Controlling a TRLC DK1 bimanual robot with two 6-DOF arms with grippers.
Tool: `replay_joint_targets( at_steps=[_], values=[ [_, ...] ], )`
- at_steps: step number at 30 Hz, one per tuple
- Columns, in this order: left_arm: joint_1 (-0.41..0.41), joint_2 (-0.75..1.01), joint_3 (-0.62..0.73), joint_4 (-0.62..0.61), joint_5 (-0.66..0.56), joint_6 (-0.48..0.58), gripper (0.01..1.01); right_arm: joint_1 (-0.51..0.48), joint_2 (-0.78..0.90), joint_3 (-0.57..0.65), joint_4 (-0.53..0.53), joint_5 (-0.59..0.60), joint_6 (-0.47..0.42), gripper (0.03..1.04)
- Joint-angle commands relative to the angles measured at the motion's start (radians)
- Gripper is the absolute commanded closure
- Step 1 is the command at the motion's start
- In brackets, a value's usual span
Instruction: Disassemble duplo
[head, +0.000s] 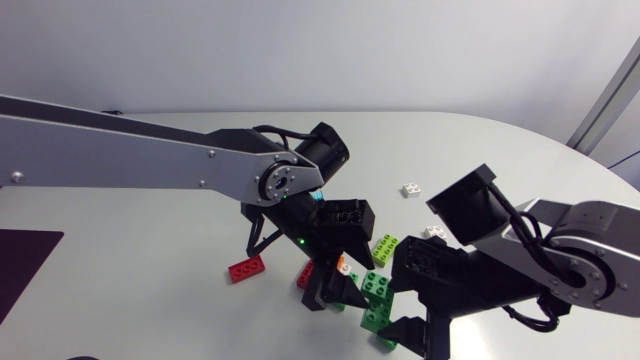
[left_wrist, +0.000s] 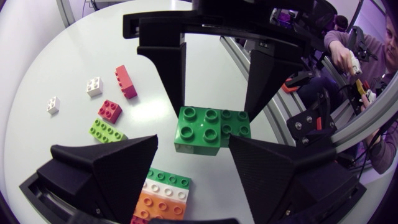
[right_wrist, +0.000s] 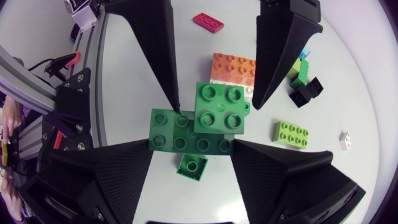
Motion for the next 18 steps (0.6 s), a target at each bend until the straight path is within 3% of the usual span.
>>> replay_joint_targets(
  at_steps=[1, 6, 12, 15, 18],
  values=[
    [-0.007, -0.011, 0.005, -0.012, 0.013, 0.022, 0.270, -0.012, -0.006, 0.021, -0.019, -0.025, 0.016, 0.63],
    [-0.005, -0.015, 0.010, -0.012, 0.015, 0.023, 0.279, -0.015, 0.001, 0.021, -0.024, -0.041, 0.018, 0.63],
    [-0.004, -0.020, 0.015, -0.012, 0.015, 0.023, 0.497, -0.007, 0.025, 0.009, -0.014, -0.044, 0.021, 0.63],
    [-0.002, -0.020, 0.013, -0.012, 0.018, 0.025, 0.679, 0.000, 0.039, 0.001, -0.004, -0.045, 0.025, 0.63],
    [0.000, -0.023, 0.010, -0.012, 0.027, 0.026, 0.707, 0.014, 0.051, -0.012, 0.007, -0.038, 0.025, 0.63]
  ],
)
